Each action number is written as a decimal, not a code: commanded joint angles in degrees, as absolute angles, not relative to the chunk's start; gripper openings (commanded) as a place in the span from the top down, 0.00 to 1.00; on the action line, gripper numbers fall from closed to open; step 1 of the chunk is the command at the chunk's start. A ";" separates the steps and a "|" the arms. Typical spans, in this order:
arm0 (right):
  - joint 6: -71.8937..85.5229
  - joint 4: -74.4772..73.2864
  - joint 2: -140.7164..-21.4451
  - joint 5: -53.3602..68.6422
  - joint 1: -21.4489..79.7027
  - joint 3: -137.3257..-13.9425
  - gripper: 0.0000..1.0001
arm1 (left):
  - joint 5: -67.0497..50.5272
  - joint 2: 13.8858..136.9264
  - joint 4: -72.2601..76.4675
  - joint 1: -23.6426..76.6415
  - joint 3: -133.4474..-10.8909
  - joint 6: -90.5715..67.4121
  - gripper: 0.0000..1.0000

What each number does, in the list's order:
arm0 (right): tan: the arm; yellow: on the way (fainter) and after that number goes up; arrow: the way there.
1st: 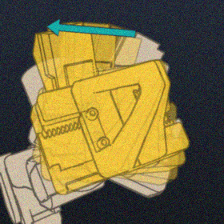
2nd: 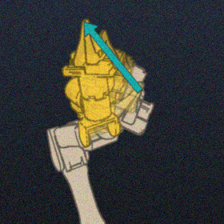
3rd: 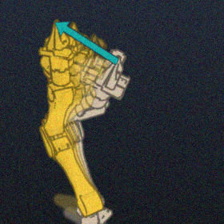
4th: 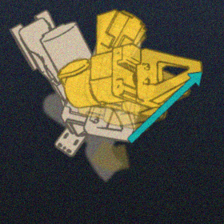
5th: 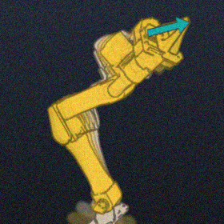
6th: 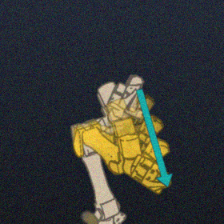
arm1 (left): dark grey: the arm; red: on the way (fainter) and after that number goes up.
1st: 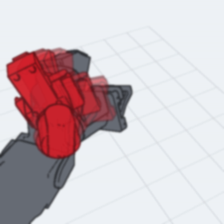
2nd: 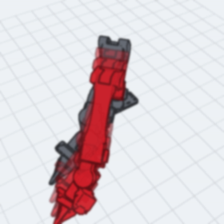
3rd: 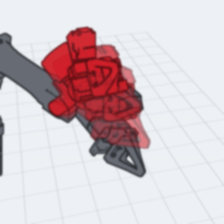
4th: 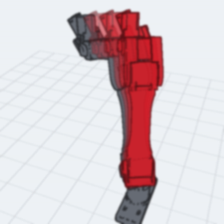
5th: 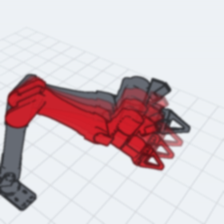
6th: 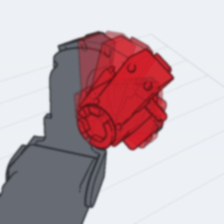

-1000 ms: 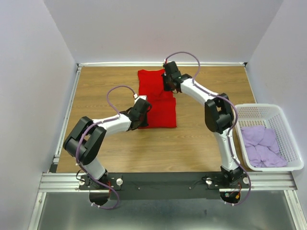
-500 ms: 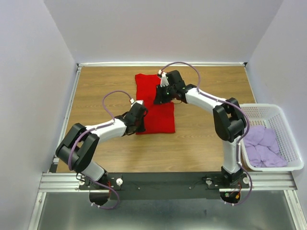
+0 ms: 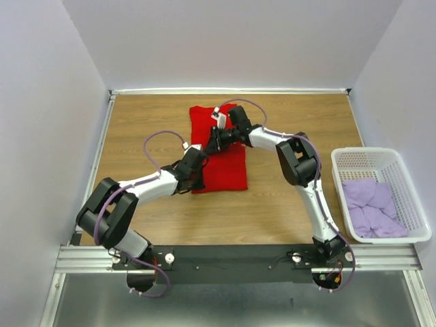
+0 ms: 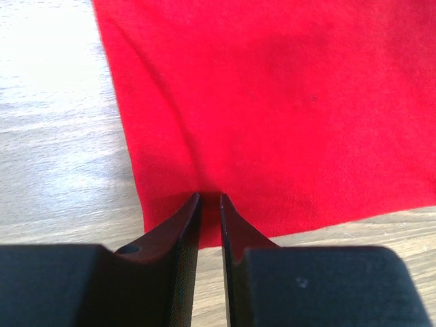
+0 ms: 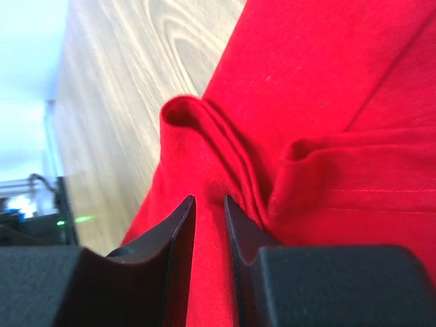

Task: Fold and stack the t-shirts
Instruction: Fold the tshirt

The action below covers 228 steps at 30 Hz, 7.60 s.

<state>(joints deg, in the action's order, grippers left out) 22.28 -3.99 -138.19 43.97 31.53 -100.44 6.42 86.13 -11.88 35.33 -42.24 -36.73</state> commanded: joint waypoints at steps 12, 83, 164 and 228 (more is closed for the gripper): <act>28.74 -2.20 -142.42 53.97 24.96 -107.77 0.66 | 8.87 78.34 -19.25 35.07 -41.47 -39.20 0.70; 27.59 2.64 -106.01 57.31 22.67 -53.17 0.78 | -10.48 72.52 -6.84 20.48 -31.37 -38.94 0.77; 40.34 -36.65 -107.58 -9.58 39.29 -59.94 0.78 | 5.80 72.60 -19.51 30.06 -39.20 -33.13 0.30; 35.86 -48.60 -91.96 -3.00 42.01 -50.98 1.00 | 5.46 80.77 -39.02 48.25 -46.05 -45.44 1.00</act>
<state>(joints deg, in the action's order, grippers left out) 37.41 -32.32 -96.60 -5.78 40.40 -56.73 9.72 86.87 -25.58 44.73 -47.07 -43.81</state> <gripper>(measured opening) 0.013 0.015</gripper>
